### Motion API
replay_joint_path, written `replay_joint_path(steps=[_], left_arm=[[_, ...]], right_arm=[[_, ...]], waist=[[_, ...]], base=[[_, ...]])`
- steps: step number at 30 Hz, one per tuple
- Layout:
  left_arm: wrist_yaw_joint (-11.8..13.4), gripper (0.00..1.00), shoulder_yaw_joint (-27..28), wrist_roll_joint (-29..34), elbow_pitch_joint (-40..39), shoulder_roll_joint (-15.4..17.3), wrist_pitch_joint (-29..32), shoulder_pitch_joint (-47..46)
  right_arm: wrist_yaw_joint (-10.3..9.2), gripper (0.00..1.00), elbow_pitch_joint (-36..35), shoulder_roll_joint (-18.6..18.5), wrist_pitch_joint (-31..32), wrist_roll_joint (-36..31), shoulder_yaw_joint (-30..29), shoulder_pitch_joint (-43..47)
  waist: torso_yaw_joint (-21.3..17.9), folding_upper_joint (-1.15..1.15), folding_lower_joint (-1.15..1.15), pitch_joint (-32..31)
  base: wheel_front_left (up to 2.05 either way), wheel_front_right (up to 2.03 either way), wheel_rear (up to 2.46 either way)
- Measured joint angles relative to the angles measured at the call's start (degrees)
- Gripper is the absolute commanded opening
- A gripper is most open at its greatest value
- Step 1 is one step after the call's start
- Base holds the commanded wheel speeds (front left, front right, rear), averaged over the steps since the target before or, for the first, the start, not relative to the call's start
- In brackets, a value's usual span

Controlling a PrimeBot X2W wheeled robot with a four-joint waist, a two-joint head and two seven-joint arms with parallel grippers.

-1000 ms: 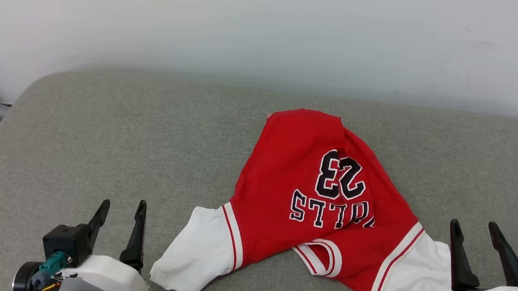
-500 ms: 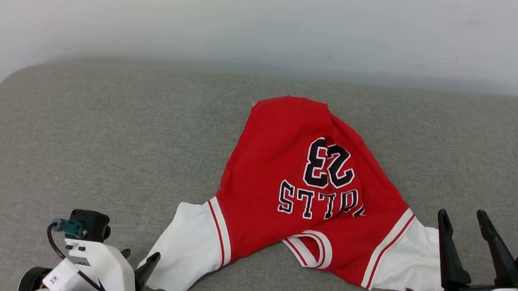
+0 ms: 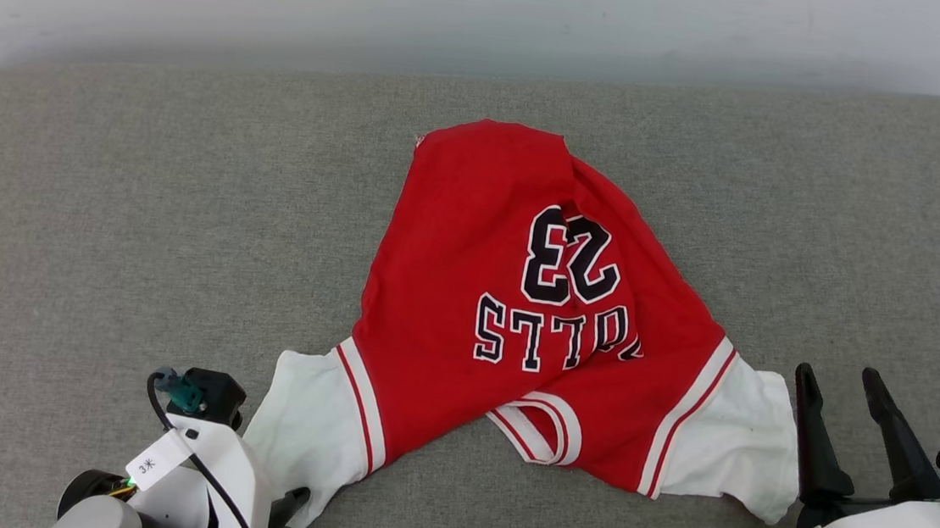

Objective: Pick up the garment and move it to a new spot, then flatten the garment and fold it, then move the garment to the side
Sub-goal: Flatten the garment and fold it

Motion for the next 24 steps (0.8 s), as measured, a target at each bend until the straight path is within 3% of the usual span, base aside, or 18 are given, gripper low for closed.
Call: replay_joint_path(steps=[1, 7, 18, 24], left_arm=[[0.0, 0.0, -0.1, 0.3, 0.0, 0.0, -0.3, -0.3], [0.3, 0.0, -0.5, 1.3, 0.5, -1.3, -3.1, -0.8], [2.4, 0.0, 1.7, 3.6, -5.8, -1.6, -11.9, 1.5], [2.3, 0.0, 1.7, 5.4, -10.8, -0.9, -13.5, 0.5]], right_arm=[[0.0, 1.0, 0.3, 0.0, 0.4, 0.5, -0.1, 0.0], [0.0, 1.0, 2.8, 0.0, 7.1, 4.2, -1.8, 0.0], [0.0, 1.0, 2.4, -5.4, 35.4, 9.4, -4.2, 1.9], [0.0, 1.0, 0.5, -7.1, 44.3, 8.3, -3.2, 1.4]], waist=[[-0.1, 0.0, 0.0, 0.3], [0.0, 0.0, 0.0, 0.1], [2.4, 0.0, 0.0, -1.4], [4.2, 0.0, 0.01, 0.7]], base=[[0.0, 0.0, 0.0], [0.0, 0.0, 0.0], [0.0, 0.0, 0.0], [0.0, 0.0, 0.0]])
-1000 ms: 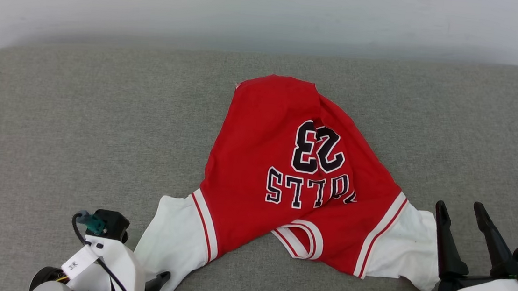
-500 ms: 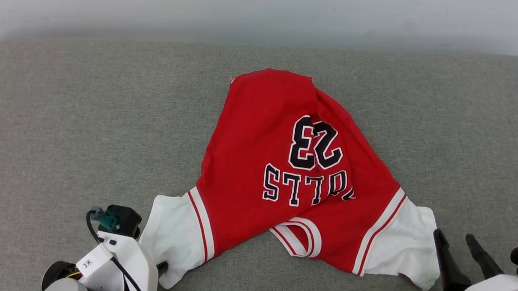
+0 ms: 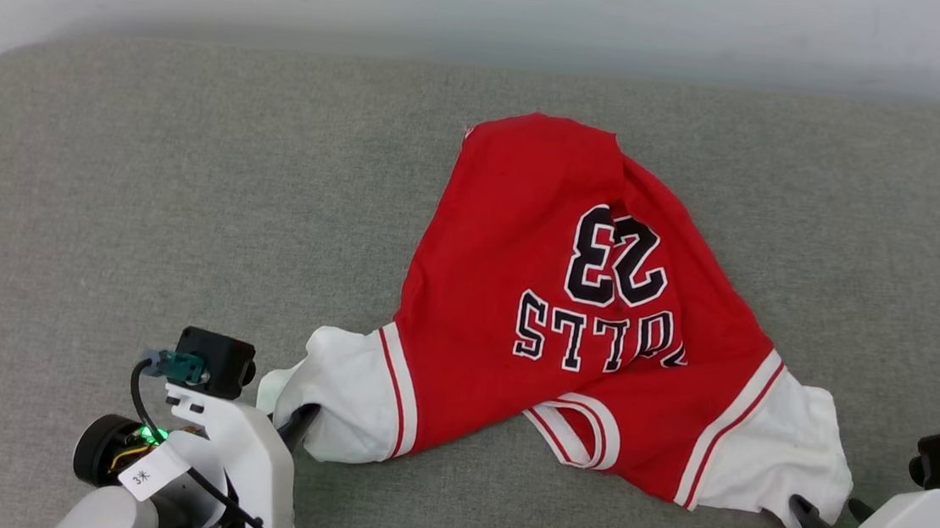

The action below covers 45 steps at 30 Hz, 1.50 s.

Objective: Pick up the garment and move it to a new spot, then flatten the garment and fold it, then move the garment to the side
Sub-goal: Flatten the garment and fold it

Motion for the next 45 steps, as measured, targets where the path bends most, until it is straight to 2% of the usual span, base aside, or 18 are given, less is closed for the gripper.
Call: replay_joint_path(steps=[11, 12, 13, 14, 15, 23, 34, 40, 45], left_arm=[[0.0, 0.0, -0.3, 0.6, -2.1, -0.6, -2.0, -1.5], [-0.1, 0.0, -0.3, 0.6, -1.9, -0.7, -2.2, -1.6], [-0.2, 0.0, -0.3, 0.6, -1.8, -0.7, -2.5, -1.7], [-0.3, 0.0, -0.3, 0.6, -1.6, -0.8, -2.7, -1.7], [-0.3, 0.0, -0.2, 0.6, -1.4, -1.0, -3.0, -1.7], [0.2, 0.0, 0.5, 0.6, -1.5, -1.0, -5.5, -1.0], [2.7, 0.0, 6.2, 2.1, -7.1, 2.0, -9.3, -3.1], [3.1, 0.0, 9.3, 2.5, -7.4, 2.3, -11.5, -11.8], [3.8, 0.0, 10.2, 3.9, -5.5, 0.0, -14.7, -22.6]], right_arm=[[-0.03, 1.0, 6.8, -0.9, 1.7, -0.5, 2.6, -3.9], [-0.08, 0.92, 7.5, -1.0, 1.5, -0.3, 2.9, -4.1], [-0.12, 0.46, 8.0, -1.3, 1.5, -0.2, 3.2, -4.3], [-0.12, 0.15, 8.4, -1.5, 1.5, 0.2, 3.5, -4.6], [-0.12, 0.0, 8.8, -1.7, 1.4, 0.5, 3.7, -4.8], [0.0, 0.0, 7.7, -3.1, -0.6, 1.4, 3.9, -5.7], [0.0, 0.0, -6.0, -3.7, -2.3, -0.3, 2.6, -9.3], [0.0, 0.0, -7.7, -4.7, -3.7, -0.3, 3.4, -18.8], [0.0, 0.0, -3.2, -5.0, -8.0, -0.2, 3.8, -30.8]], waist=[[1.9, 0.0, 0.0, 5.0], [2.0, 0.0, 0.0, 5.2], [2.1, -0.01, 0.0, 5.4], [2.1, -0.01, 0.0, 5.4], [2.1, 0.0, 0.0, 5.3], [2.1, 0.0, 0.0, 1.4], [1.1, 0.0, 0.0, -5.1], [0.4, 0.0, 0.0, -5.7], [-0.1, 0.0, 0.0, -4.4]], base=[[0.0, 0.0, 0.0], [0.0, 0.0, 0.0], [0.0, 0.0, 0.0], [0.0, 0.0, 0.0], [0.0, 0.0, 0.0], [0.0, 0.0, 0.0], [0.0, 0.0, 0.0], [0.0, 0.0, 0.0], [0.0, 0.0, 0.0]])
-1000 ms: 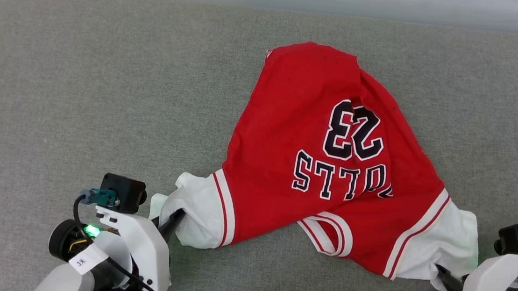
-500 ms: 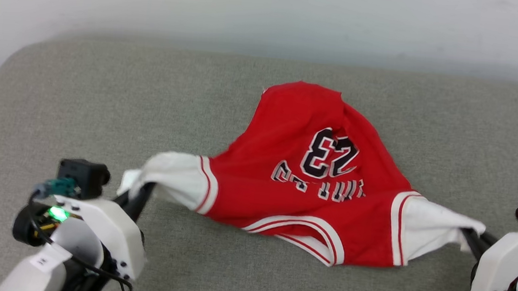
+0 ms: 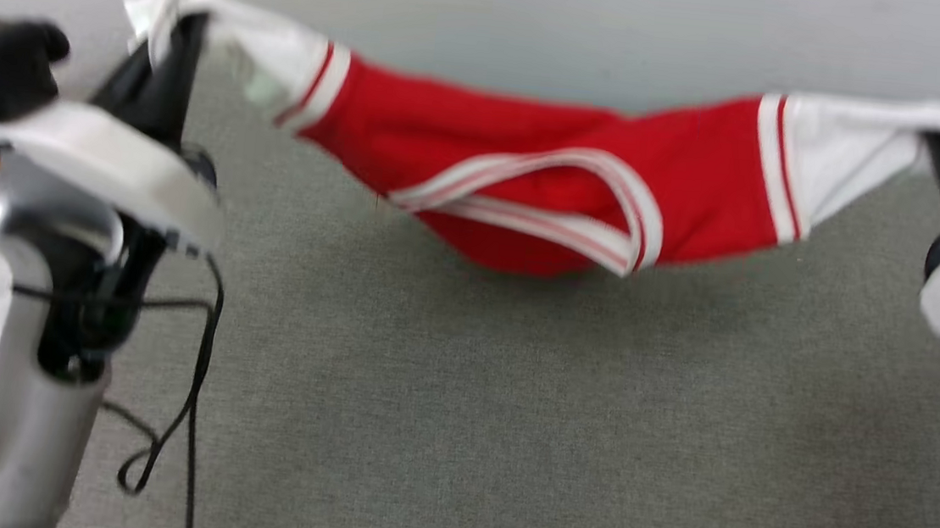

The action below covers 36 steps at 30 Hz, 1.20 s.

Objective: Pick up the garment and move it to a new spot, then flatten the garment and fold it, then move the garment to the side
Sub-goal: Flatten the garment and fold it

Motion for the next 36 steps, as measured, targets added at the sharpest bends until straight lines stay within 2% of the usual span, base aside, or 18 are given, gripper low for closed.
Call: replay_joint_path(steps=[6, 9, 15, 21, 28, 36], left_arm=[[-0.9, 0.0, -0.4, 1.3, 9.0, -3.1, -4.4, -14.0], [-2.3, 0.0, -0.5, 1.8, 15.4, -3.8, -6.5, -21.9], [-4.0, 0.0, -0.7, 3.8, 27.1, -4.3, -10.4, -36.3], [-5.3, 0.0, -0.9, 5.9, 36.2, -3.1, -12.9, -48.2], [-6.6, 0.0, -1.8, 7.3, 44.6, -2.9, -15.6, -57.2], [-9.3, 0.0, -1.4, 4.3, 56.7, -4.9, -17.4, -58.2]], right_arm=[[0.0, 0.0, 9.0, 1.4, -7.5, -2.4, 0.3, -14.4], [0.0, 0.0, 13.9, 2.0, -11.4, -4.2, 0.6, -22.3], [0.0, 0.0, 23.9, 3.7, -17.5, -6.6, 1.0, -36.8], [0.0, 0.0, 33.6, 6.3, -23.3, -8.4, 1.5, -49.2], [0.0, 0.0, 43.1, 7.6, -29.9, -9.2, 1.5, -59.1], [0.0, 0.0, 55.3, 8.9, -35.0, -7.6, 6.6, -61.5]], waist=[[-0.1, 0.0, 0.01, 3.2], [-0.3, 0.0, 0.01, 5.5], [-1.1, 0.0, 0.01, 10.9], [-2.6, 0.0, 0.02, 16.3], [-3.9, 0.0, 0.01, 21.8], [-4.0, 0.0, 0.01, 26.1]], base=[[0.0, 0.0, 0.0], [0.0, 0.0, 0.0], [0.0, 0.0, 0.0], [0.0, 0.0, 0.0], [0.0, 0.0, 0.0], [0.0, 0.0, 0.0]])
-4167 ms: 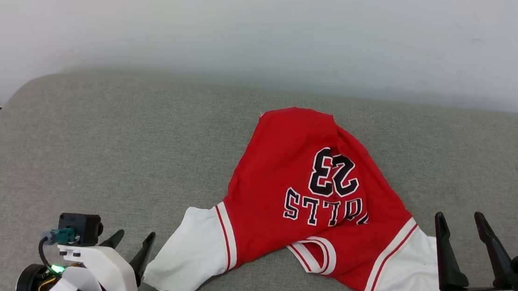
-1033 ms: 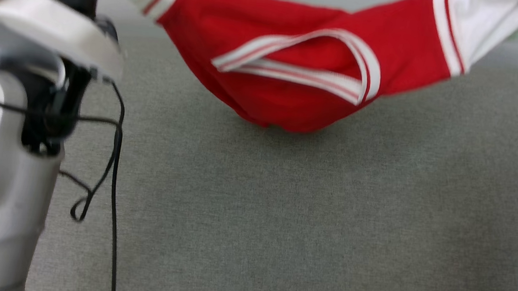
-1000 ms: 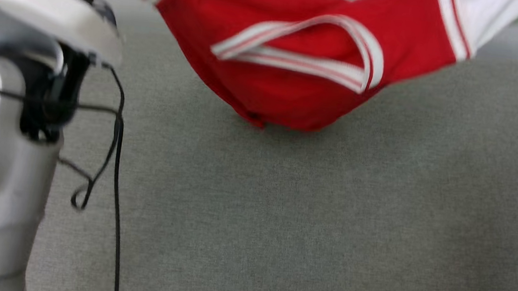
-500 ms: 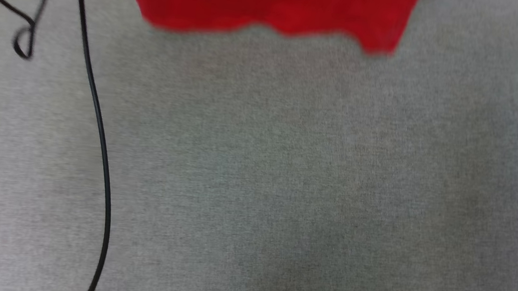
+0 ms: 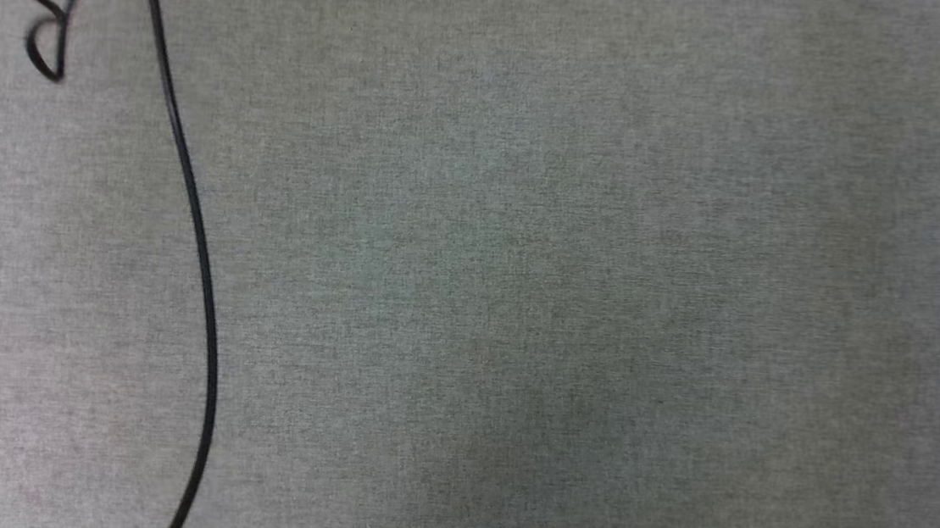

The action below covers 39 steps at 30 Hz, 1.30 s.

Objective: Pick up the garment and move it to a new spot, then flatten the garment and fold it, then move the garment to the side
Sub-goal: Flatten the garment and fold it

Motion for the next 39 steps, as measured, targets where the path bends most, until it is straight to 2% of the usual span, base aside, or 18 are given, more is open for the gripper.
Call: replay_joint_path(steps=[9, 13, 17, 22, 26, 33, 39], left_arm=[[-3.0, 0.0, 0.0, -4.8, 11.6, -3.3, -5.0, 6.3], [-3.4, 0.0, -0.5, -7.3, 14.5, -4.7, -6.9, 12.1], [-3.4, 0.0, -2.9, -12.0, 12.7, -6.2, -8.0, 21.7], [-3.4, 0.0, -6.1, -16.0, 8.2, -4.2, -10.0, 33.2], [-3.4, 0.0, -7.3, -17.0, 5.3, -1.9, -11.2, 39.4], [-3.4, 0.0, -6.3, -18.9, -0.5, 0.4, -11.8, 51.9], [-2.5, 0.0, -5.4, -19.2, -6.4, 2.3, -11.8, 63.2]], right_arm=[[0.0, 0.0, 11.1, 0.2, -4.7, 5.5, 5.4, 3.6], [0.0, 0.0, 12.9, -0.3, -6.5, 9.7, 7.8, 10.4], [-0.01, 0.0, 13.3, -1.9, -8.1, 13.3, 11.1, 20.0], [0.0, 0.0, 11.6, -3.6, -10.0, 17.9, 14.4, 31.3], [0.0, 0.0, 8.7, -5.8, -10.7, 20.5, 16.6, 38.1], [0.0, 0.0, 2.1, -9.4, -10.3, 22.6, 19.9, 49.9], [0.01, 0.0, -5.0, -11.9, -8.2, 23.0, 18.8, 60.9]], waist=[[1.6, 0.0, 0.0, 0.6], [2.3, 0.0, -0.01, -0.8], [2.6, 0.0, -0.01, -3.8], [3.1, 0.0, -0.02, -8.7], [3.3, 0.0, -0.02, -12.9], [3.5, 0.0, -0.03, -20.1], [3.7, 0.0, -0.03, -25.4]], base=[[0.0, 0.0, 0.0], [0.0, 0.0, 0.0], [0.0, 0.0, 0.0], [0.0, 0.0, 0.0], [0.0, 0.0, 0.0], [0.0, 0.0, 0.0], [0.0, 0.0, 0.0]])
